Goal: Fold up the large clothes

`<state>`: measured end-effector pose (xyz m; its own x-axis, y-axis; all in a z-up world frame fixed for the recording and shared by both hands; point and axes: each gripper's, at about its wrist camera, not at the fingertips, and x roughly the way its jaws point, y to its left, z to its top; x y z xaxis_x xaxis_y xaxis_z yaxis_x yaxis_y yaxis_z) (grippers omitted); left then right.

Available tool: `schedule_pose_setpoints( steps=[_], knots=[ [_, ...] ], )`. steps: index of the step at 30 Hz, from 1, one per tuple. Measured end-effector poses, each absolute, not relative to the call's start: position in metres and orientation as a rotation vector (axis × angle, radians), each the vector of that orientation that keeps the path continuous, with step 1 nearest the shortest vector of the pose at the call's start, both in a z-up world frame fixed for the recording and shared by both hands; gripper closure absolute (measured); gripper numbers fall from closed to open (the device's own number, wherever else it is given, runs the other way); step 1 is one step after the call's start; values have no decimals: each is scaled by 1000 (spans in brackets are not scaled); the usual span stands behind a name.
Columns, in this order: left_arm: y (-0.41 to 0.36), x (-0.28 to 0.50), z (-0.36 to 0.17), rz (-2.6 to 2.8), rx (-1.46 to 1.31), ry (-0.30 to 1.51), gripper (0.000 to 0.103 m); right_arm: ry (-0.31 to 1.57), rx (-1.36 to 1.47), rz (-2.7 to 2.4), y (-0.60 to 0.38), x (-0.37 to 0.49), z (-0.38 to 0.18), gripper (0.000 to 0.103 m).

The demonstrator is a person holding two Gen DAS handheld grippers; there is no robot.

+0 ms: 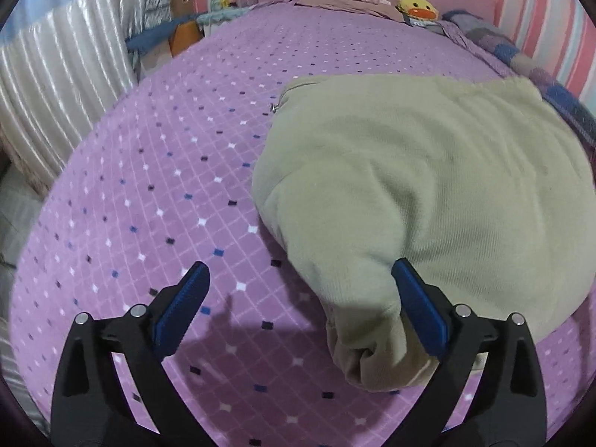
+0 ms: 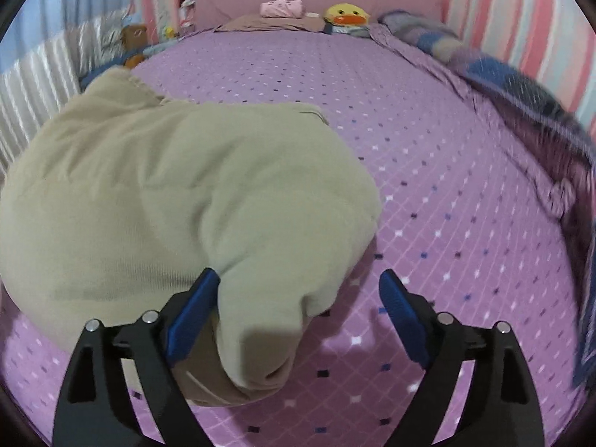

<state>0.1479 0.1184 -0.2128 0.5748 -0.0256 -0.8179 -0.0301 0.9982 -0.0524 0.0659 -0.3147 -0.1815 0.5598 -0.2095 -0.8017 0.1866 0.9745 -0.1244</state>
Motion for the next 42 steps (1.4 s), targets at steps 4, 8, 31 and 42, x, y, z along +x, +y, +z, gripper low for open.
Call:
schedule_pose_setpoints(
  steps=[4, 8, 31, 42],
  knots=[
    [122, 134, -202, 23, -98, 953, 3, 898, 22, -231, -306, 50, -168, 14],
    [120, 114, -179, 2, -176, 930, 3, 828, 62, -195, -284, 25, -145, 4],
    [-1, 25, -86, -44, 23, 868, 3, 735, 148, -167, -192, -37, -82, 2],
    [11, 9, -41, -42, -99, 789, 3, 736, 126, -183, -170, -43, -48, 2]
  ],
)
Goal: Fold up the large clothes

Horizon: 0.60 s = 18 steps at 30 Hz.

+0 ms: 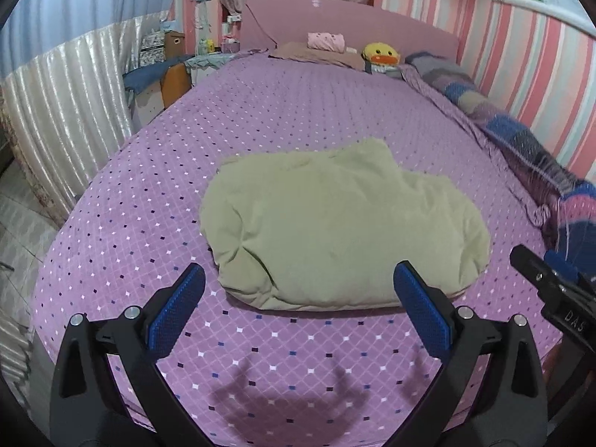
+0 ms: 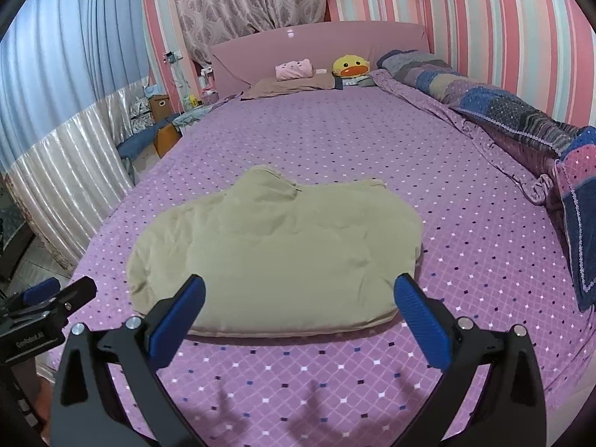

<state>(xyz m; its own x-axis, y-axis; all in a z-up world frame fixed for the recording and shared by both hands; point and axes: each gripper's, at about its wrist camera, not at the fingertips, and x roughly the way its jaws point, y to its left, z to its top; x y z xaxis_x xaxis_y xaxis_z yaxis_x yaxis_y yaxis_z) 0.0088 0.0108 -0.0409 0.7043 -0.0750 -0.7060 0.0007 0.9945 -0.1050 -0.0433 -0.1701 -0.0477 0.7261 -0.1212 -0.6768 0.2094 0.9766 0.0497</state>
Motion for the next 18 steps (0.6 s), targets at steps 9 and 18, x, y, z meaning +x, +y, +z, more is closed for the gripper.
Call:
schedule_pose_setpoints(
  steps=[9, 18],
  knots=[
    [5, -1, -28, -7, -47, 766, 3, 691, 77, -220, -155, -52, -19, 2],
    [2, -4, -15, -17, -19, 736, 3, 670, 52, -245, -150, -55, -4, 2]
  ],
)
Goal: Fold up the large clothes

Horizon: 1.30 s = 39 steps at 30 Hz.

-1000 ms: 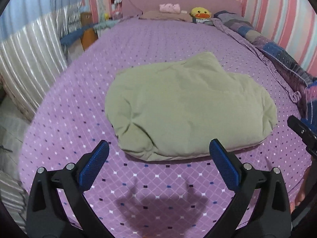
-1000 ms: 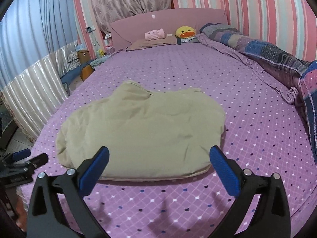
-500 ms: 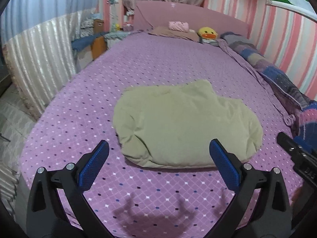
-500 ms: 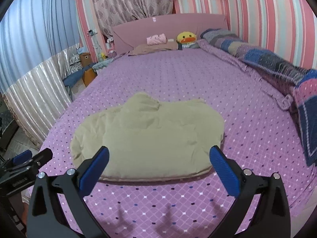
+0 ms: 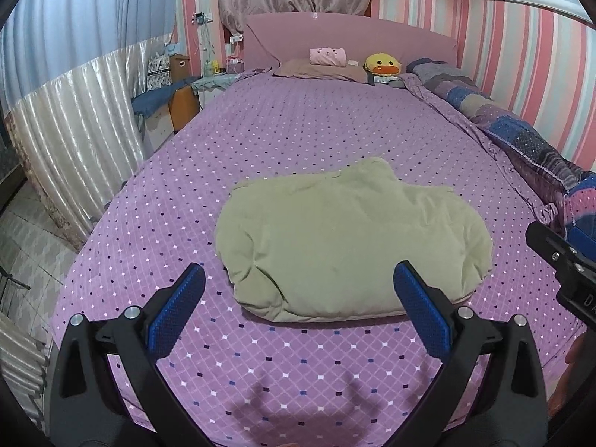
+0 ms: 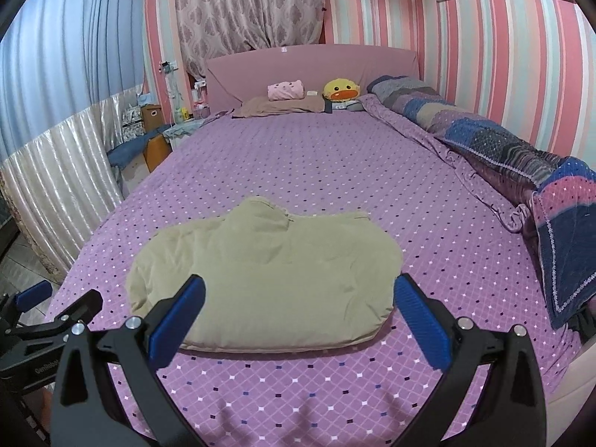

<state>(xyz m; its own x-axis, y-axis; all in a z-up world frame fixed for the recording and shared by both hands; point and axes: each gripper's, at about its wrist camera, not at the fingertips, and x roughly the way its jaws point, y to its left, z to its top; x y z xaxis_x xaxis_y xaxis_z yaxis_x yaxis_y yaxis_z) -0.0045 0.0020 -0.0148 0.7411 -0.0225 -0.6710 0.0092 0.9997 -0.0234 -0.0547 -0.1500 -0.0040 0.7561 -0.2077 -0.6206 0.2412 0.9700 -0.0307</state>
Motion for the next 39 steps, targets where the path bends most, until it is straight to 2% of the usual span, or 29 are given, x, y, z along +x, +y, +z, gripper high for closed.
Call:
schedule_pose_setpoints(
  steps=[39],
  knots=[
    [14, -8, -6, -34, 18, 738, 3, 680, 52, -290, -149, -57, -4, 2]
  ],
)
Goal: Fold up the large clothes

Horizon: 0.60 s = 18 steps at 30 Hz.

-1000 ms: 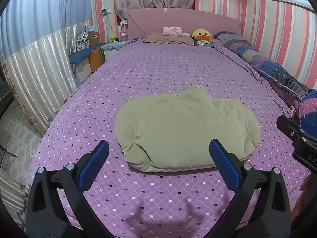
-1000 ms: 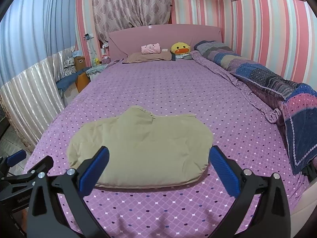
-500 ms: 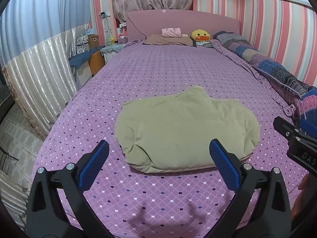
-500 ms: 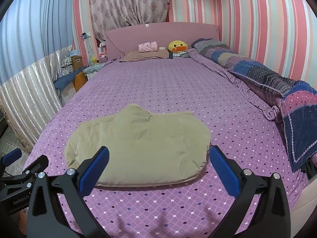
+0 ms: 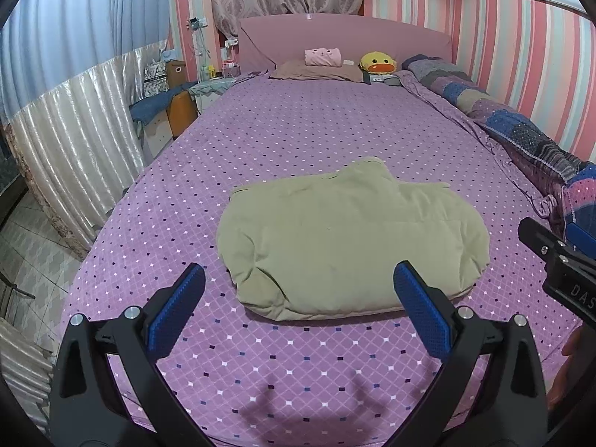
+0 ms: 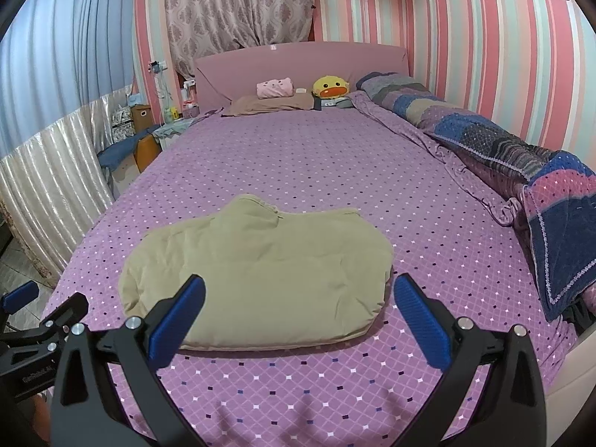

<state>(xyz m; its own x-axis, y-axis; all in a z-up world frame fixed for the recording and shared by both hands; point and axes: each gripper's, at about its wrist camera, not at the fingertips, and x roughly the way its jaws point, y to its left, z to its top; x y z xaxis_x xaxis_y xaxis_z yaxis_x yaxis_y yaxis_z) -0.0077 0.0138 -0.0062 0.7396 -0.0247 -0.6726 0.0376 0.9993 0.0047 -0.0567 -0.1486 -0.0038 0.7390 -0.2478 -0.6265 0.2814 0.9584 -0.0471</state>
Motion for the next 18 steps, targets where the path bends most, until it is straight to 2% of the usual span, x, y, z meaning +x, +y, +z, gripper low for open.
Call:
schedule_pose_setpoints(
  steps=[18],
  knots=[
    [16, -11, -5, -33, 19, 731, 3, 679, 51, -304, -149, -58, -4, 2]
  ],
)
